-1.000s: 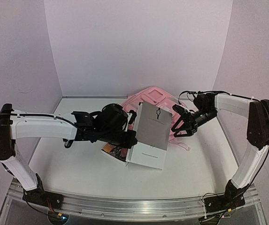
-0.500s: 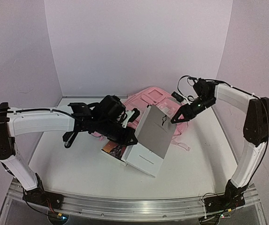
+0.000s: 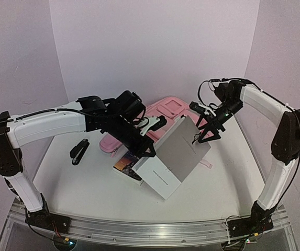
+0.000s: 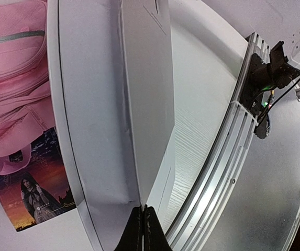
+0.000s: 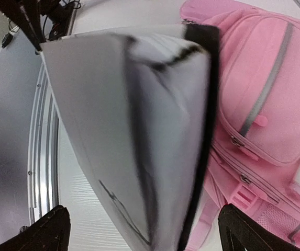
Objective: Pack the student bag
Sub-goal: Pick up the book from the center of the board, then place the book in the student bag.
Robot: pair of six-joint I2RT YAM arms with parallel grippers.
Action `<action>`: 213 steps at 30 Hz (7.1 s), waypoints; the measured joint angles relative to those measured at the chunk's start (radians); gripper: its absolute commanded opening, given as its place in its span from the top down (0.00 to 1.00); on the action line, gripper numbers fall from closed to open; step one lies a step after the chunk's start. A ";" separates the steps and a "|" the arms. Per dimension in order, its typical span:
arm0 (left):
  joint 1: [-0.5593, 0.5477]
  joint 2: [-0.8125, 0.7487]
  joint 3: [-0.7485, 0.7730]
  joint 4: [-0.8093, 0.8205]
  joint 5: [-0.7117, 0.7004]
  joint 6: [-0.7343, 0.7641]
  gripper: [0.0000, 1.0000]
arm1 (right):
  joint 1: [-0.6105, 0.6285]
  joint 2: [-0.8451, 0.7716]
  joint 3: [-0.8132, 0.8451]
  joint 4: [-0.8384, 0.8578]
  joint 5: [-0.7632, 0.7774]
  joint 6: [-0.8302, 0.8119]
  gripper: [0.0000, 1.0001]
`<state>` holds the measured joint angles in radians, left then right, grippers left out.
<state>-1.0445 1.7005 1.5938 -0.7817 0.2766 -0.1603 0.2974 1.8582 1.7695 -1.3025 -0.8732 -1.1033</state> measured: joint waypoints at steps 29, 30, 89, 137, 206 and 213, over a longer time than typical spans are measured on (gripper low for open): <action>-0.028 0.022 0.080 -0.119 -0.147 0.157 1.00 | 0.065 0.008 0.027 -0.034 -0.123 0.024 0.77; -0.027 0.022 0.080 -0.119 -0.152 0.157 1.00 | 0.065 0.008 0.029 -0.034 -0.123 0.025 0.78; 0.549 -0.376 -0.510 0.760 0.373 -0.842 0.12 | -0.007 0.181 0.384 0.445 -0.556 1.217 1.00; 0.581 -0.931 -0.791 0.563 -0.230 -0.989 1.00 | 0.334 0.294 0.336 0.510 0.526 0.863 0.43; 0.571 -0.111 -0.688 1.150 0.152 -1.088 1.00 | 0.176 0.360 0.616 0.591 0.129 1.316 1.00; 0.512 0.224 -0.404 1.260 0.162 -1.123 1.00 | 0.168 0.306 0.557 0.627 0.121 1.382 1.00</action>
<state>-0.5327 1.9248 1.1902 0.4788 0.4383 -1.2838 0.4651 2.1638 2.3267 -0.6757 -0.7520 0.2784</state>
